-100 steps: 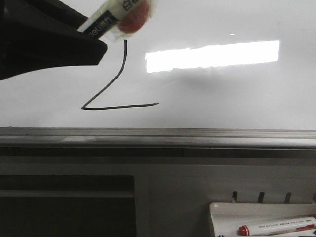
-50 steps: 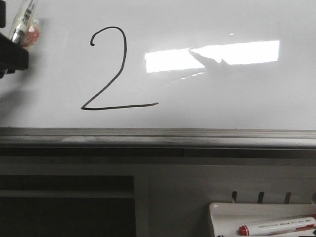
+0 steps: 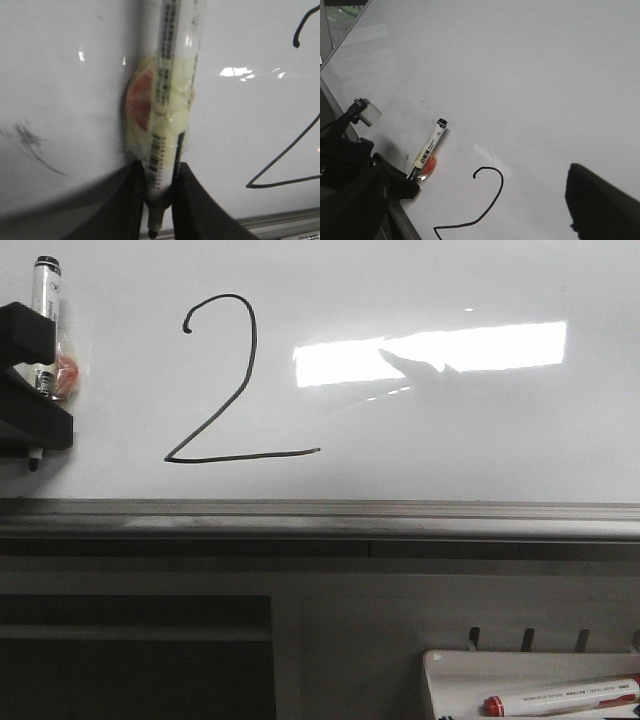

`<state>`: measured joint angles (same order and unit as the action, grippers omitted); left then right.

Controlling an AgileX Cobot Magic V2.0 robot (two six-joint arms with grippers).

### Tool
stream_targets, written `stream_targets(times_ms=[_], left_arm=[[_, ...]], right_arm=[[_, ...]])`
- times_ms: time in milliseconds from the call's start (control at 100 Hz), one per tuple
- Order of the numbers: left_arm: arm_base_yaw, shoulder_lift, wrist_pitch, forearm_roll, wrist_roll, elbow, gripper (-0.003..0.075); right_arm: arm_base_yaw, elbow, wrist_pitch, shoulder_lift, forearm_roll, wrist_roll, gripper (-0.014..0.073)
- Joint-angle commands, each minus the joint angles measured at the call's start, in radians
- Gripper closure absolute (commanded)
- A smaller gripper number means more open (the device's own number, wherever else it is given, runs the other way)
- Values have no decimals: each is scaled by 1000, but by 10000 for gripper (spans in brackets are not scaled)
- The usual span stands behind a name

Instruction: Write number 2 on whiteboard

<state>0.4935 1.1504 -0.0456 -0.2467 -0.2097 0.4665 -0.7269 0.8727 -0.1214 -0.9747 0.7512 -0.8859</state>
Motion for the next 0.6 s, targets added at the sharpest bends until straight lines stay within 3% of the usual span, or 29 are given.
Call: stream_targets(times_ms=[0,140,300,360,590], left_arm=[[-1,-6,-73,-11,-8,29,740],[-1,-6,-89,3,-8,29,687],[-1,-6,-89,3,-8,29,406],[-1,-6,-90,3,-8,29,340],[-1,-28,-77,3,-6,29,325]], right_arm=[[1,32,36,18,7,-9,-46],[1,32,31,18,7,-9,-46],[1,32,31,18,7,-9,-46],[1,32,31,18,7,-9,-46],[1,32,31,18,7,-9,-46]])
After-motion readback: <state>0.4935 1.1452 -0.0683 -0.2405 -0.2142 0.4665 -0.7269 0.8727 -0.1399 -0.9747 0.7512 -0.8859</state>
